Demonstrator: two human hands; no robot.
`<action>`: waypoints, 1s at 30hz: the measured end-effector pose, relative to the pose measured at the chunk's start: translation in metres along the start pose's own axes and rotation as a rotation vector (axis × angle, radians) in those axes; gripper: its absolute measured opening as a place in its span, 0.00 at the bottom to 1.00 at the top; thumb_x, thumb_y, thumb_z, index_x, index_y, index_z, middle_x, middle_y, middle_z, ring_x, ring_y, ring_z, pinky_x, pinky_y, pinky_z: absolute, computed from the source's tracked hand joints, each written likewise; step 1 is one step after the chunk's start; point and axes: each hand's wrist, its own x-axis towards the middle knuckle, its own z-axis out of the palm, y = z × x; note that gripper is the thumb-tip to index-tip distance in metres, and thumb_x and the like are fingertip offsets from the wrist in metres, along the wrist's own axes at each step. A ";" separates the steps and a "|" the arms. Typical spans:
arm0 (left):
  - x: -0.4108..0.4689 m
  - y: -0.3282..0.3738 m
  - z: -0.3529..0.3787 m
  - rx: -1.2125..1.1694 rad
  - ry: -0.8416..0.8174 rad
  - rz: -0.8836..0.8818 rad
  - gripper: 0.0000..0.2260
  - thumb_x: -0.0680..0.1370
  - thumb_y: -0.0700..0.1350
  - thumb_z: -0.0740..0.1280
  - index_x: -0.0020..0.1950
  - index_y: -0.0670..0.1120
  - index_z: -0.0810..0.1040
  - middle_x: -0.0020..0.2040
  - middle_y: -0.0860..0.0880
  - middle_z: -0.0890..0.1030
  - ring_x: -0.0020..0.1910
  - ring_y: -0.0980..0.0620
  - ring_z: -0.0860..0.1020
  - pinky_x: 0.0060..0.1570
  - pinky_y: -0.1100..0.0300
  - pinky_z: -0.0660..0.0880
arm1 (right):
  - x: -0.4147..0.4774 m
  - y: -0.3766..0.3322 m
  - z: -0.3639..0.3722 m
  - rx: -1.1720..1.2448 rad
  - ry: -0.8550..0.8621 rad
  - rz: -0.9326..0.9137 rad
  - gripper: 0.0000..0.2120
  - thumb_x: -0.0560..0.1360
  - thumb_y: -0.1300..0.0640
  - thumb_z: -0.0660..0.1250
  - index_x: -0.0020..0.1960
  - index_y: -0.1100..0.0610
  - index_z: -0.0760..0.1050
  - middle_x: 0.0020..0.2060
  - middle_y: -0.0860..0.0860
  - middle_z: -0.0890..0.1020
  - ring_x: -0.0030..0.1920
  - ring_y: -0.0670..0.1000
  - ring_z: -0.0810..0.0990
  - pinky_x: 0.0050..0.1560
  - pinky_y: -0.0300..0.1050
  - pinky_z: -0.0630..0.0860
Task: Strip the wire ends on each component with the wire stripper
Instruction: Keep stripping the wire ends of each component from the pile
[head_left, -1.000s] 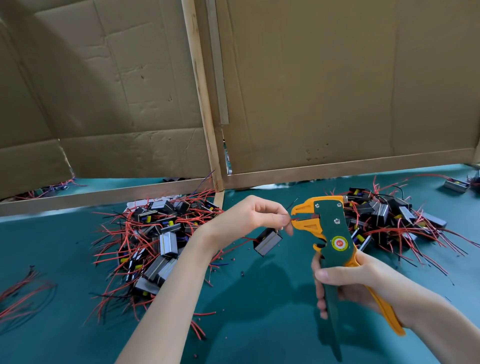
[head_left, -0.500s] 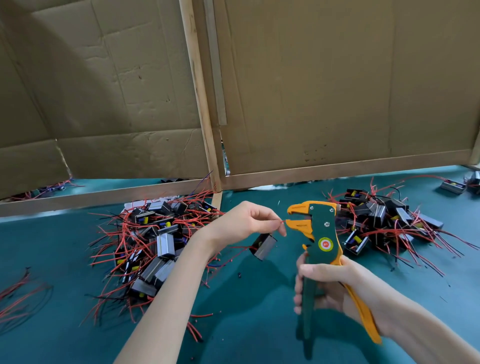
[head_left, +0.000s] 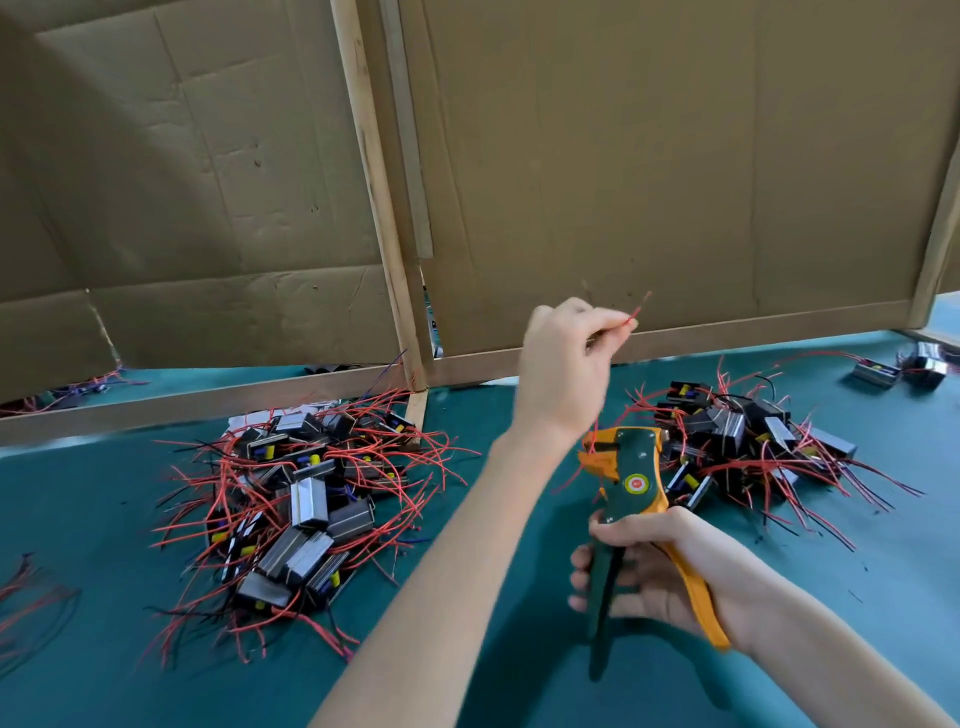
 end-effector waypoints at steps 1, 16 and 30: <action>0.004 0.008 0.013 -0.020 0.014 -0.005 0.07 0.78 0.41 0.67 0.51 0.43 0.85 0.42 0.46 0.81 0.43 0.48 0.71 0.43 0.73 0.63 | 0.000 0.000 0.000 0.004 0.008 0.023 0.06 0.63 0.68 0.69 0.40 0.65 0.77 0.39 0.67 0.81 0.36 0.64 0.82 0.40 0.62 0.81; -0.022 -0.060 -0.081 0.488 -0.516 -0.348 0.21 0.75 0.32 0.58 0.62 0.50 0.78 0.63 0.47 0.78 0.63 0.48 0.75 0.65 0.55 0.69 | 0.010 0.001 -0.008 -0.004 0.054 0.071 0.10 0.60 0.68 0.70 0.41 0.66 0.75 0.37 0.67 0.80 0.34 0.64 0.82 0.38 0.61 0.81; -0.044 -0.133 -0.169 0.602 -0.399 -0.688 0.09 0.74 0.33 0.69 0.48 0.47 0.79 0.47 0.48 0.79 0.44 0.50 0.76 0.42 0.59 0.69 | 0.005 -0.004 -0.007 -0.002 0.043 0.033 0.12 0.62 0.67 0.69 0.45 0.62 0.72 0.38 0.66 0.80 0.35 0.64 0.82 0.40 0.62 0.81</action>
